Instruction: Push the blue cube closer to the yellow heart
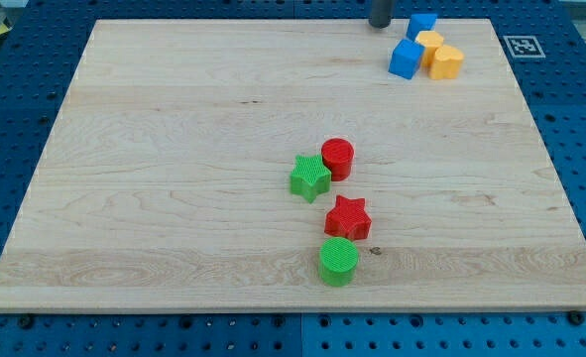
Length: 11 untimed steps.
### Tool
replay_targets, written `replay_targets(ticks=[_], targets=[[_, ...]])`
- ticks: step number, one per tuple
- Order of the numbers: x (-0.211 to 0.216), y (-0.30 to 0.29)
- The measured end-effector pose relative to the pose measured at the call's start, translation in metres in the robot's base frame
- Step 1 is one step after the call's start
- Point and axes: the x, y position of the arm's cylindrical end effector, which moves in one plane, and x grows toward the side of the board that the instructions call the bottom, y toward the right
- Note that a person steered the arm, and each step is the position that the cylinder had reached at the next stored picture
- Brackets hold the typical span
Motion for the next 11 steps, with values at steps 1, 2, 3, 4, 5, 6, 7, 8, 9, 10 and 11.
replay_targets(ticks=[1, 2, 3, 4, 5, 6, 7, 8, 9, 10, 11], targets=[[0.003, 0.0], [0.006, 0.0], [0.016, 0.0], [0.032, 0.001], [0.05, 0.001], [0.062, 0.001], [0.075, 0.001], [0.084, 0.001], [0.093, 0.001], [0.101, 0.001], [0.112, 0.001]])
